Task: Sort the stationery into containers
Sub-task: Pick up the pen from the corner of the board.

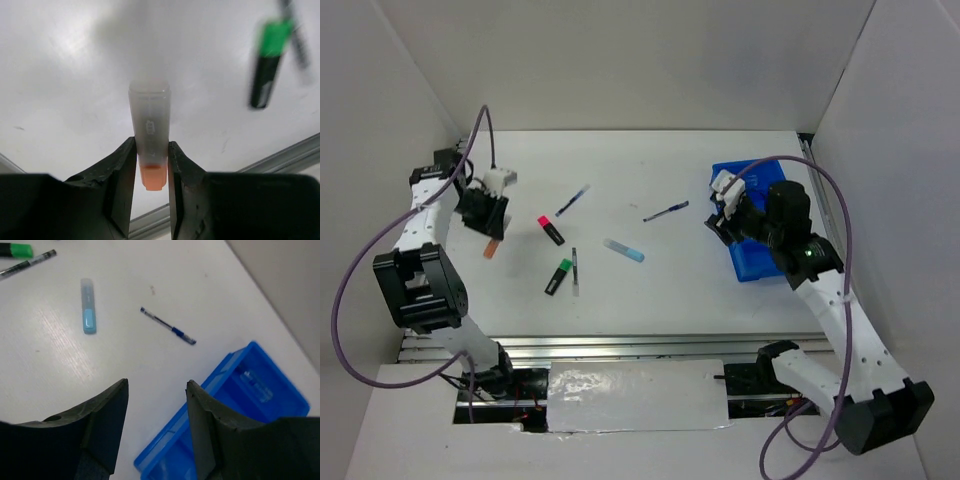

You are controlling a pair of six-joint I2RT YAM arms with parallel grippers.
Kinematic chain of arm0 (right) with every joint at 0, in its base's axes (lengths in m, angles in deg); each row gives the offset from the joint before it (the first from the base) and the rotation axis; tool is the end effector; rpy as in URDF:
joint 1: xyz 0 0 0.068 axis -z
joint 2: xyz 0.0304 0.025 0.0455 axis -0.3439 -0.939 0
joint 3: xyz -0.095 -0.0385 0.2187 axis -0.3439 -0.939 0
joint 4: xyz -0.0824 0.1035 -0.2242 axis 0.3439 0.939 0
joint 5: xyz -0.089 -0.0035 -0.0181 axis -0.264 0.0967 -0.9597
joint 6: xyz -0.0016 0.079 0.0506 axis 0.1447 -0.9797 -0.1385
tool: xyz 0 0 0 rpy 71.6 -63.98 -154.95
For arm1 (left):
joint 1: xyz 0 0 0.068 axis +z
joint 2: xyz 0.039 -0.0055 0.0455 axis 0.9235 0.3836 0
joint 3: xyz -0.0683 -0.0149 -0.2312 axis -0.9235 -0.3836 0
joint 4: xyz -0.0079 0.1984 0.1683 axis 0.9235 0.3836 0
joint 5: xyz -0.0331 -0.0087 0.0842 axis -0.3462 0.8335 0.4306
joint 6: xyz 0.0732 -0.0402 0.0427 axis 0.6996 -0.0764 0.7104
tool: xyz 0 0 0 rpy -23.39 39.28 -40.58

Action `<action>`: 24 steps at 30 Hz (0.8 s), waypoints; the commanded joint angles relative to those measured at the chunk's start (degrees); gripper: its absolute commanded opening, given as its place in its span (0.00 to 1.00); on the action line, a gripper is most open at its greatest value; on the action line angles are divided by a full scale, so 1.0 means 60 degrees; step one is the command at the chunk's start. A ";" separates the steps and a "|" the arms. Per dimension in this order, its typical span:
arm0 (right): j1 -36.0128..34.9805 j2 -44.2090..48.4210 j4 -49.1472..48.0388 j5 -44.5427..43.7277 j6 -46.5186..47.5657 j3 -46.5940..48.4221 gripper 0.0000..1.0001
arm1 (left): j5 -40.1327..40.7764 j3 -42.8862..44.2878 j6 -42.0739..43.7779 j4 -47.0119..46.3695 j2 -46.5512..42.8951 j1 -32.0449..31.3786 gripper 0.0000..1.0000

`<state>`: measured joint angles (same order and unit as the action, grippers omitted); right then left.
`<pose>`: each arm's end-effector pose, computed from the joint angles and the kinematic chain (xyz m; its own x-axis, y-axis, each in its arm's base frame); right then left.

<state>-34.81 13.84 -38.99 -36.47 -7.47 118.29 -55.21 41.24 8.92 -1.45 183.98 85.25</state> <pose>0.2552 0.1025 0.3099 -0.0418 -0.5070 -0.8609 -0.7166 0.6157 -0.3278 0.3256 0.0784 0.1713 -0.8883 0.2947 -0.3521 0.3494 0.9314 -0.1021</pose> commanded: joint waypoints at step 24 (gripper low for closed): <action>-0.7349 0.0641 -0.4765 -0.0955 0.7712 -0.2700 0.46 | -0.4485 0.1760 -0.4406 0.2045 -0.1482 -0.5911 0.00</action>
<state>-77.74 19.56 -60.69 -40.23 35.76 101.33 -78.07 53.51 -16.30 9.02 177.30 50.21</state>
